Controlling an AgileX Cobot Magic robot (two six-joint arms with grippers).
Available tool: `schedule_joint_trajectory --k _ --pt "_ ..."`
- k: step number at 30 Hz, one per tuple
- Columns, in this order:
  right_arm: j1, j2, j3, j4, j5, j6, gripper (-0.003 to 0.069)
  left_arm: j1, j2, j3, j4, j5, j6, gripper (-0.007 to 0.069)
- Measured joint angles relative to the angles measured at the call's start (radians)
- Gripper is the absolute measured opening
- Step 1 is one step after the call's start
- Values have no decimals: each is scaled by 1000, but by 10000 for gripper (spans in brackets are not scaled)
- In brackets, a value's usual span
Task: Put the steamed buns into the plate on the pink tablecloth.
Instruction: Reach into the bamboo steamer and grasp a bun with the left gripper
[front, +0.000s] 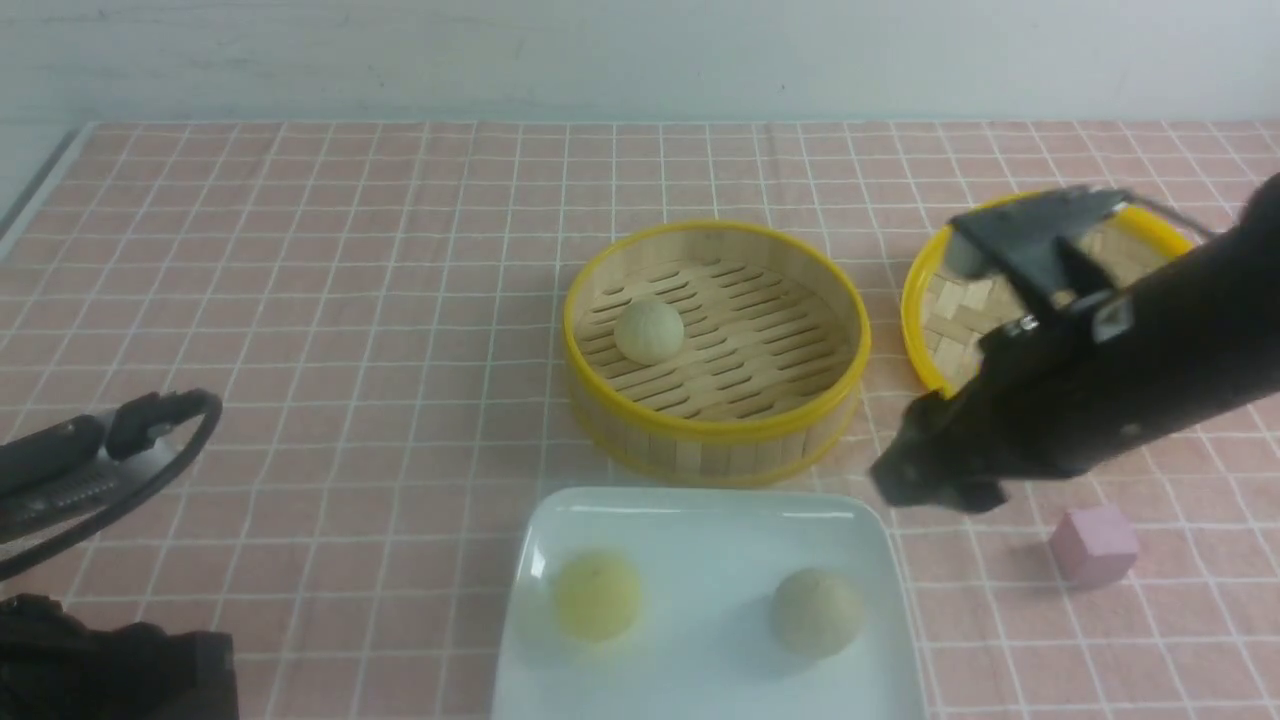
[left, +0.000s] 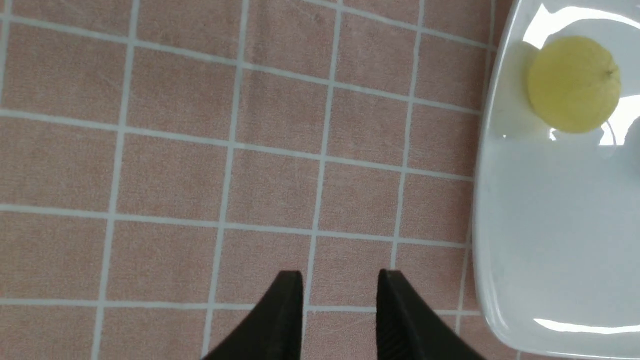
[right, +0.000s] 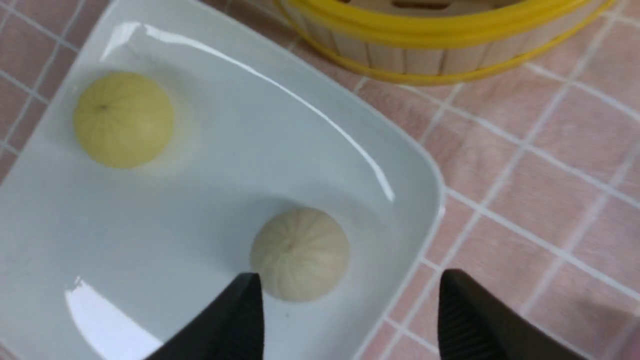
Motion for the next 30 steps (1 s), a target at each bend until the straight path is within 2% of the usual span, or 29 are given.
schedule_joint_trajectory --k 3,5,7,10,15,18,22,24,30 --pt "-52 -113 -11 -34 129 0 321 0 28 0 -3 0 -52 234" --pt "-89 -195 -7 -54 219 1 248 0 58 -3 -35 0 -49 204" --pt "-120 -268 8 -64 278 1 183 0 93 -17 -78 0 -13 155" --pt "-151 -406 60 -68 322 1 76 0 170 -79 -188 10 67 41" --pt "-158 -558 172 -87 328 1 -1 -54 284 -165 -312 16 180 0" --pt "-160 -658 281 -110 312 1 -13 -163 388 -233 -335 -17 190 -1" --pt "-160 -745 385 -117 263 1 -12 -287 554 -394 -269 -69 105 -1" --pt "-161 -763 403 -117 246 1 -11 -315 607 -458 -228 -71 65 -1" --pt "-162 -783 433 -118 194 4 -8 -442 890 -836 61 -29 -149 57"
